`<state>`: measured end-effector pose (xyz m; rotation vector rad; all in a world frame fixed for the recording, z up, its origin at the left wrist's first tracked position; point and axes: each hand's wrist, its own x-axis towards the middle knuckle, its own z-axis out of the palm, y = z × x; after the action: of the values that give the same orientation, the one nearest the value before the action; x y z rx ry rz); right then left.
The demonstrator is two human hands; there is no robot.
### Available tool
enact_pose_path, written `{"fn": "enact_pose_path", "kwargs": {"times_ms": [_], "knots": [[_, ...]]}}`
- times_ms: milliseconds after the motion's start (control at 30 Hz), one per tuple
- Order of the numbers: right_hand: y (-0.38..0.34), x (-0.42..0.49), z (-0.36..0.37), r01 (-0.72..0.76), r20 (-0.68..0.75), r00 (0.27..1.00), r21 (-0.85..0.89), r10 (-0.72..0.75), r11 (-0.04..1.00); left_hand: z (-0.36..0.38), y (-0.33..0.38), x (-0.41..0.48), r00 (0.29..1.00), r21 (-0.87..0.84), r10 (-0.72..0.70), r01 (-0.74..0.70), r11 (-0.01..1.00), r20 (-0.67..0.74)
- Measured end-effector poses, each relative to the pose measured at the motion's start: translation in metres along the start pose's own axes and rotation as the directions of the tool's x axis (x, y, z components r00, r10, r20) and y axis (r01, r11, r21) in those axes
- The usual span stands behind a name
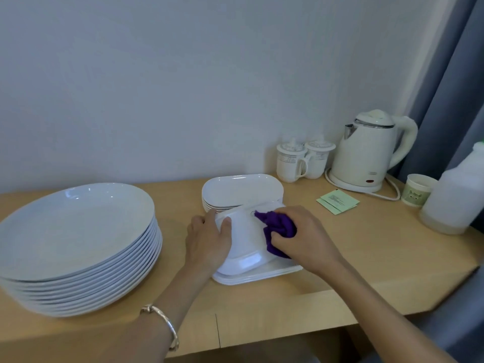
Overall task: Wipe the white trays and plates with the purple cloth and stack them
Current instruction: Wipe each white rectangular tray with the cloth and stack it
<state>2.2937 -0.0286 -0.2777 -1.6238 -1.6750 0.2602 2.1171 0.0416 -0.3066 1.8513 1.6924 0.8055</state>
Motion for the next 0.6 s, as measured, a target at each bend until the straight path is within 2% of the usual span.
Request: {"fn": "enact_pose_path", "kwargs": {"times_ms": [100,233,400,467,567,600], "knots": [[0.009,0.003,0.018,0.054,0.035,0.998,-0.043,-0.053,0.998,0.0,-0.004,-0.006,0.999,0.045,0.042,-0.042,0.998,0.005],[0.009,0.012,0.029,0.072,-0.047,0.996,-0.084,-0.076,0.994,0.006,-0.005,-0.005,0.999,0.123,0.054,-0.052,0.991,-0.007],[0.0,0.004,0.042,0.289,0.138,0.95,-0.051,-0.279,0.956,0.012,-0.003,-0.004,0.996,0.235,0.084,-0.08,0.969,-0.007],[0.016,0.02,0.028,0.244,0.075,0.968,-0.075,-0.238,0.967,0.013,-0.006,-0.001,0.992,0.286,0.127,-0.117,0.951,-0.018],[0.035,0.042,0.01,-0.019,-0.1,0.995,-0.1,0.008,0.995,0.016,-0.007,0.0,0.99,0.368,0.137,-0.133,0.92,0.015],[0.033,0.039,0.013,-0.039,-0.122,0.992,-0.11,0.026,0.993,0.016,-0.007,0.0,0.99,0.384,0.136,-0.137,0.913,0.028]]}}
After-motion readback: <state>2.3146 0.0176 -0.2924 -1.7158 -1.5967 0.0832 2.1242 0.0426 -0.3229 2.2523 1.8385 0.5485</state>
